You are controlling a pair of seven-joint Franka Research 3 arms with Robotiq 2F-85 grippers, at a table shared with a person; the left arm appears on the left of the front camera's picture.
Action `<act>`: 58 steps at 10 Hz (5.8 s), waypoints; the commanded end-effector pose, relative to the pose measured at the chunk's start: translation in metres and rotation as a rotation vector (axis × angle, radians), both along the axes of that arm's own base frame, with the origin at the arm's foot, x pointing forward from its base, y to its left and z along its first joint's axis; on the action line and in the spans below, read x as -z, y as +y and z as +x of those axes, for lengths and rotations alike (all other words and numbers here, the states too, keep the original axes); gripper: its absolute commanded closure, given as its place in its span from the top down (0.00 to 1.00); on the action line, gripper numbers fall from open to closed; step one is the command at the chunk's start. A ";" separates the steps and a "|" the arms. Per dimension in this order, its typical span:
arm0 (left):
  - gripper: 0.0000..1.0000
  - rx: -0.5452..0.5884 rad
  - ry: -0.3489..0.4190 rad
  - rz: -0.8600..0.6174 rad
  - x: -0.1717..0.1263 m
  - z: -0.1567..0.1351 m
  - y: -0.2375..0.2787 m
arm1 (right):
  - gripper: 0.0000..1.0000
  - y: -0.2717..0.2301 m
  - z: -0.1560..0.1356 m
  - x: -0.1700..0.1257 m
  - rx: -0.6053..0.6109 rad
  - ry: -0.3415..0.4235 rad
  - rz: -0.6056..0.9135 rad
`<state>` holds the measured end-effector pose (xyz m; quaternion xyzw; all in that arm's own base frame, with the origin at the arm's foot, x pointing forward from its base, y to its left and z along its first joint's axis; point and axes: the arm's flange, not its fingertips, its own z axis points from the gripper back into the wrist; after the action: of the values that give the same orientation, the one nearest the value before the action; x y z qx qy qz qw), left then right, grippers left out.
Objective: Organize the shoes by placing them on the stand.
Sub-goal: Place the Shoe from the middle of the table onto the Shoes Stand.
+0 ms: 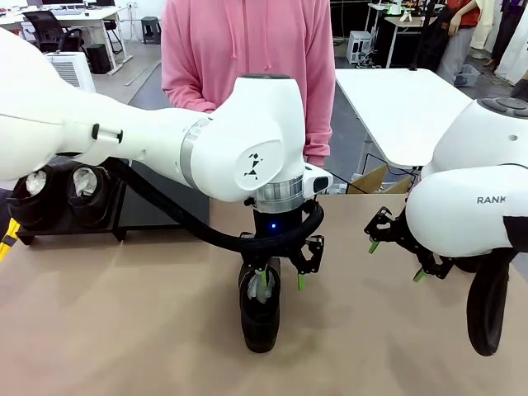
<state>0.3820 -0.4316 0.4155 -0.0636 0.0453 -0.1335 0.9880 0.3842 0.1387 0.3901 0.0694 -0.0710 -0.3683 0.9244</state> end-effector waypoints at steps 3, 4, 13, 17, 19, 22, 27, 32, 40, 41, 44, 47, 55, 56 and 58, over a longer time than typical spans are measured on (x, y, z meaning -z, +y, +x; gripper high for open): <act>0.65 -0.017 -0.026 0.047 0.016 0.004 -0.008 | 1.00 0.001 0.000 -0.002 -0.008 -0.006 0.000; 0.65 -0.014 -0.039 0.085 0.025 0.006 -0.009 | 1.00 0.001 0.000 -0.002 -0.008 -0.006 0.000; 0.09 0.056 -0.048 0.083 0.054 0.013 -0.011 | 1.00 0.001 0.000 -0.002 -0.008 -0.006 0.000; 0.00 0.048 -0.007 0.114 0.066 0.015 -0.008 | 1.00 0.001 0.000 -0.002 -0.008 -0.006 0.000; 0.00 0.055 0.006 0.111 0.066 0.015 -0.007 | 1.00 0.001 0.000 -0.002 -0.008 -0.006 0.000; 0.00 0.038 -0.038 -0.010 0.009 -0.011 0.012 | 1.00 0.001 0.000 -0.002 -0.008 -0.006 0.000; 0.00 -0.122 -0.441 0.046 -0.069 -0.002 0.125 | 1.00 0.001 0.000 -0.002 -0.008 -0.006 0.000; 0.00 -0.216 -0.676 0.123 -0.066 0.064 0.215 | 1.00 0.001 0.000 -0.002 -0.008 -0.006 0.000; 0.00 -0.218 -0.648 0.152 -0.061 0.079 0.244 | 1.00 0.001 0.000 -0.002 -0.008 -0.006 0.000; 0.00 -0.204 -0.622 0.164 -0.064 0.090 0.249 | 1.00 0.001 0.000 -0.002 -0.008 -0.006 0.000; 0.00 -0.136 -0.580 0.242 -0.080 0.125 0.255 | 1.00 0.001 0.000 -0.002 -0.008 -0.006 0.000; 0.00 -0.184 -0.581 0.308 -0.070 0.156 0.267 | 1.00 0.001 0.000 -0.002 -0.008 -0.006 0.000; 0.00 -0.204 -0.552 0.256 -0.044 0.192 0.262 | 1.00 0.001 0.000 -0.002 -0.008 -0.006 0.000; 0.00 -0.212 -0.553 0.255 -0.040 0.196 0.261 | 1.00 0.001 0.000 -0.002 -0.008 -0.006 0.000; 0.00 -0.231 -0.555 0.257 -0.032 0.205 0.260 | 1.00 0.001 0.000 -0.002 -0.008 -0.006 0.000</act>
<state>0.5784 -0.1698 0.4445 0.0929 -0.1999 -0.0388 0.9746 0.3842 0.1392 0.3907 0.0699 -0.0714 -0.3677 0.9246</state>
